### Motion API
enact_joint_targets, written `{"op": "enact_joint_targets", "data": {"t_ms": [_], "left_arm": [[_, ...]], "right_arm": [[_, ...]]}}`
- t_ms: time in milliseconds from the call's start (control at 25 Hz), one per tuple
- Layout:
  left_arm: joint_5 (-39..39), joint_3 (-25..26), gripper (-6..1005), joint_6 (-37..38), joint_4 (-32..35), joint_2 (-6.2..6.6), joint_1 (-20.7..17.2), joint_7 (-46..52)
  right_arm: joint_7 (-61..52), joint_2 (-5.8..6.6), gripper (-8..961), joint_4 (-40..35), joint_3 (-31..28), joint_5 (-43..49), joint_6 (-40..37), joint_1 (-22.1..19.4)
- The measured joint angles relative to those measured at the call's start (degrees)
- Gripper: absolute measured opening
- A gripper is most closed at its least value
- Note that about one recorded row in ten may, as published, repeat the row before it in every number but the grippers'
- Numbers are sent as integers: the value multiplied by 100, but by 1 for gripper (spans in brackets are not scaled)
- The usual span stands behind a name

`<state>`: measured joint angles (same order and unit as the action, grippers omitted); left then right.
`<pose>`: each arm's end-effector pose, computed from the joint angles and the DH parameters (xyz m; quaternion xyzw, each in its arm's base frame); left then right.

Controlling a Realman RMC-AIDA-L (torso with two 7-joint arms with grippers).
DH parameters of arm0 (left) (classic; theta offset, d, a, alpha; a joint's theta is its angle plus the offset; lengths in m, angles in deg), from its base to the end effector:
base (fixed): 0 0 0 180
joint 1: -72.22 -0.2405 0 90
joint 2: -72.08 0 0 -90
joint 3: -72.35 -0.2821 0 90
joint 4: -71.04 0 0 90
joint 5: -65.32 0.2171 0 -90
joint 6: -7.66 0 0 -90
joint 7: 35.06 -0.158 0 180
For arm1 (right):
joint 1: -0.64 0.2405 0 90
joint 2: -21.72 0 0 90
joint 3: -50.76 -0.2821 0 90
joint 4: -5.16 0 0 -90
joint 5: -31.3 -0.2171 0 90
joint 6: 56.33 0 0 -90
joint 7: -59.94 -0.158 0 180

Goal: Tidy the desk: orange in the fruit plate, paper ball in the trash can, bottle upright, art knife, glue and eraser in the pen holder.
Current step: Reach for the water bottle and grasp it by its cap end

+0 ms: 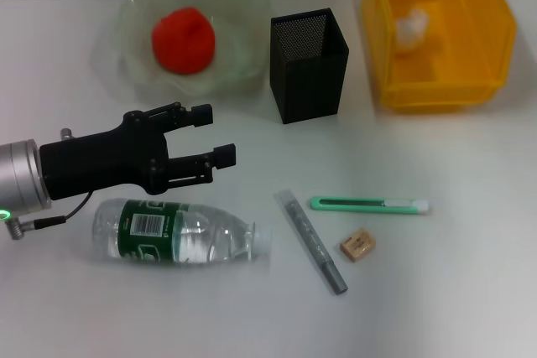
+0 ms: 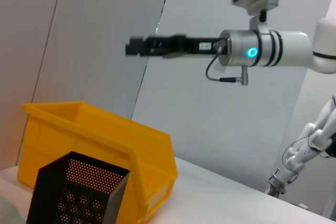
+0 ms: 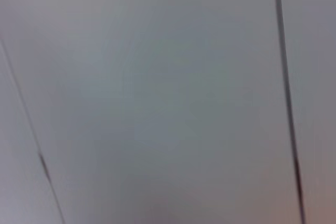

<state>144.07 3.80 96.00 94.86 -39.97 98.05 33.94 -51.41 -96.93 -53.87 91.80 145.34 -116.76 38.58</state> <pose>-0.2876 0.3239 -0.0306 -0.9155 -0.2067 -0.3298 0.1019 0.2176 0.4763 0.0855 -0.8315 0.3023 0.2646 0.3836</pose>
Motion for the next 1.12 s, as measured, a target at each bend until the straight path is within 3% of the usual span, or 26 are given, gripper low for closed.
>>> {"op": "enact_joint_targets", "data": {"t_ms": [120, 320, 480, 640, 720, 760, 920, 1120], "left_arm": [[0, 0, 813, -1, 0, 0, 0, 8], [0, 0, 813, -6, 0, 0, 17, 8], [0, 0, 813, -6, 0, 0, 37, 25], [0, -1, 813, 0, 0, -1, 53, 88], [0, -1, 813, 3, 0, 15, 44, 110], [0, -1, 813, 3, 0, 15, 44, 110], [0, -54, 812, 48, 69, 68, 70, 307], [138, -1, 812, 199, 295, 84, 45, 526]], "right_arm": [[703, 83, 766, 265, -10, -1159, -281, -227], [819, 258, 766, 566, -52, -1411, -669, -245], [865, 270, 765, 618, -74, -1450, -885, -273], [1347, 376, 765, 967, -100, -1773, -1809, -408], [1906, 527, 765, 1478, -95, -1949, -2846, -504], [1906, 527, 766, 1478, -95, -1949, -2846, -504], [2695, 739, 765, 2121, -14, -1559, -3880, -562], [2797, 738, 763, 2255, -9, -740, -4079, -523]]}}
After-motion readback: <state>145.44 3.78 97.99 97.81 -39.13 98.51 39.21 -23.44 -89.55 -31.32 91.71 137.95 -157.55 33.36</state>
